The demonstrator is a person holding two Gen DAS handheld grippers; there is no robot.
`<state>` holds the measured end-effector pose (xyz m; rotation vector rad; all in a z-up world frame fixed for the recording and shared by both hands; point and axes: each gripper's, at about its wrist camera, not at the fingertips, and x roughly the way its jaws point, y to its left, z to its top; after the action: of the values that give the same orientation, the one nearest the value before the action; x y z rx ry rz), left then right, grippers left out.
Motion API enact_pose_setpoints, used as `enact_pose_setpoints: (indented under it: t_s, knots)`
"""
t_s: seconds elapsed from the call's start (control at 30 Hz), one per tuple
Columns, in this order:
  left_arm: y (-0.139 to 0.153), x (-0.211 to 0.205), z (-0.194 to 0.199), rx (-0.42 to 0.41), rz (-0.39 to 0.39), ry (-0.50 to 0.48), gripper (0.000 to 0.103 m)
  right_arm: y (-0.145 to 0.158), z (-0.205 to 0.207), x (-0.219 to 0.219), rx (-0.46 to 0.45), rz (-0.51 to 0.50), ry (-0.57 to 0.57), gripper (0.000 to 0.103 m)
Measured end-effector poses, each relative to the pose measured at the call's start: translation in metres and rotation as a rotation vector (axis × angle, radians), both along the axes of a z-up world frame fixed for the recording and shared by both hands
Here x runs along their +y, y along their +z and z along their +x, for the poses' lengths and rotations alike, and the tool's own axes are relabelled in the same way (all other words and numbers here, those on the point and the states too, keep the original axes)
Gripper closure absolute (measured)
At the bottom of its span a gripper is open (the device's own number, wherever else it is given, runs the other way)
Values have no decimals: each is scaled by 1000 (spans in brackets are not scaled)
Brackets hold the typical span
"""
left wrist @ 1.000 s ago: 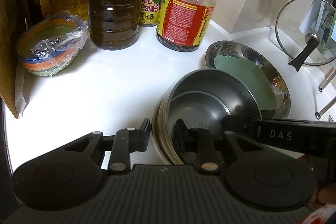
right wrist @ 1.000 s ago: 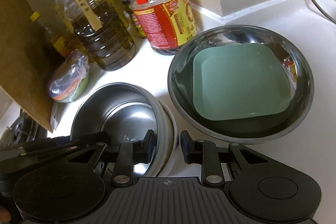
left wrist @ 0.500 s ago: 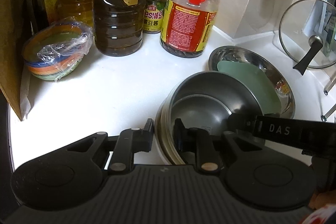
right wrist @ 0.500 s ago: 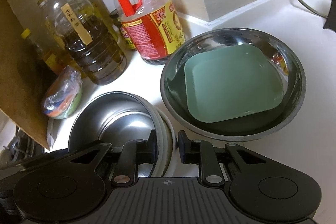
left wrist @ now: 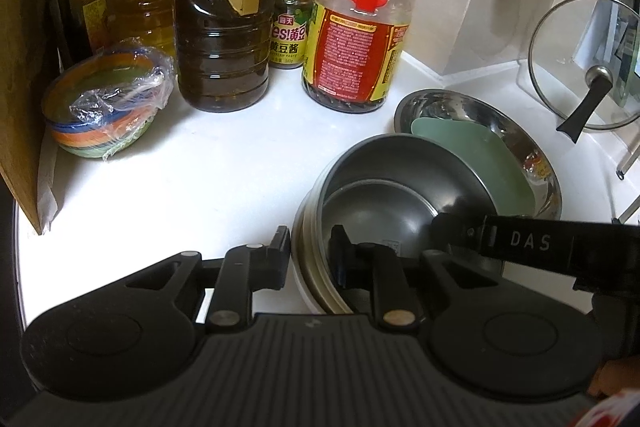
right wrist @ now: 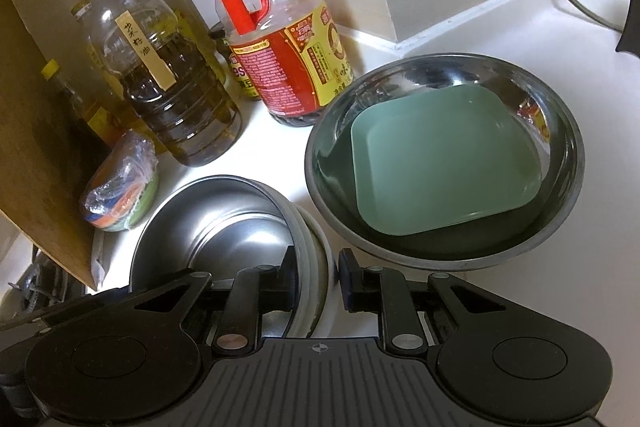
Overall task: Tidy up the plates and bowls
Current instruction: 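Lift the bowl stack with both grippers and carry it toward the steel plate, then lower the bowl stack with both grippers onto the green plate in the steel plate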
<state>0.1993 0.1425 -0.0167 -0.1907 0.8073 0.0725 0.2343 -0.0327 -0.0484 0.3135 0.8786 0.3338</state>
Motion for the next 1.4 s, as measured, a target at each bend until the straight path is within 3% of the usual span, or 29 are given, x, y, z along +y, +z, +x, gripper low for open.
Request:
enact_pose_setpoints:
  t_s: [0.8,1.4]
  knots:
    - [17,9,-11,-35,2,15,83,12,-5,6,-64,17,45,84]
    - [57,-11,18,-160,14,-69,83,59,8,-17,-197,22,-18,84]
